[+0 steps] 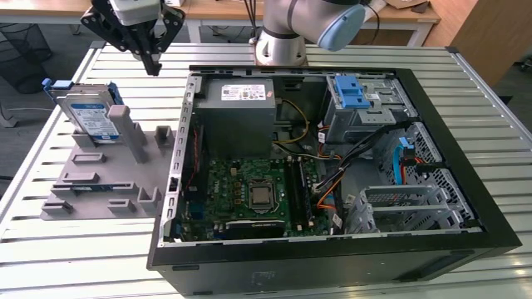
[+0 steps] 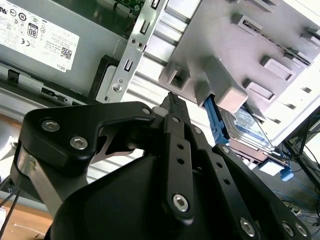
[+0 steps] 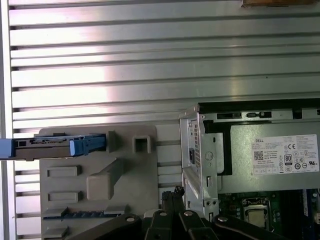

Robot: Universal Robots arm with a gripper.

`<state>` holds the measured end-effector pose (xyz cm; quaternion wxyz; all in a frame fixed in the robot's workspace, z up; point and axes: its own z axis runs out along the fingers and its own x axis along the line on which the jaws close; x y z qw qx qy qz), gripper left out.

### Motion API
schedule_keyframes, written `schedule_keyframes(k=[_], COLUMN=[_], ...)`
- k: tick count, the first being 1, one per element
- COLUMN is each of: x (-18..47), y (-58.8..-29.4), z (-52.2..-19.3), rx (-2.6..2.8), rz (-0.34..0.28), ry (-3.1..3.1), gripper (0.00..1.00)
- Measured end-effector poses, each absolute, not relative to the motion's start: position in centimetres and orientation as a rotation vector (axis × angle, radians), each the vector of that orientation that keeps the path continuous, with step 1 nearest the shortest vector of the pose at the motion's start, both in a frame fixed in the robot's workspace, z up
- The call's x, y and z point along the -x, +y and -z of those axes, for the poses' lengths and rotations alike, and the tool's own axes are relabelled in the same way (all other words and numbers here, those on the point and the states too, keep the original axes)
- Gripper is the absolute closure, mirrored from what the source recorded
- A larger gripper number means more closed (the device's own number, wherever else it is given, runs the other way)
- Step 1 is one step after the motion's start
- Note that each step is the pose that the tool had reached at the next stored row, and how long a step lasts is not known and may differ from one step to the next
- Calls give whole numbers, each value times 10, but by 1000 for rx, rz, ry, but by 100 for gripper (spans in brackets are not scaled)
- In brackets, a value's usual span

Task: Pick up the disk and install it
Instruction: 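Reach for the disk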

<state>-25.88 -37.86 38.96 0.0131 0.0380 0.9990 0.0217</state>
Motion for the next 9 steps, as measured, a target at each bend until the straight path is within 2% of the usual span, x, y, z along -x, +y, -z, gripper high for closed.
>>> schedule_keyframes(k=[9], x=[262], y=[-378], z=[-389], rx=[-118], rz=[-68], ry=[3113], gripper=[89])
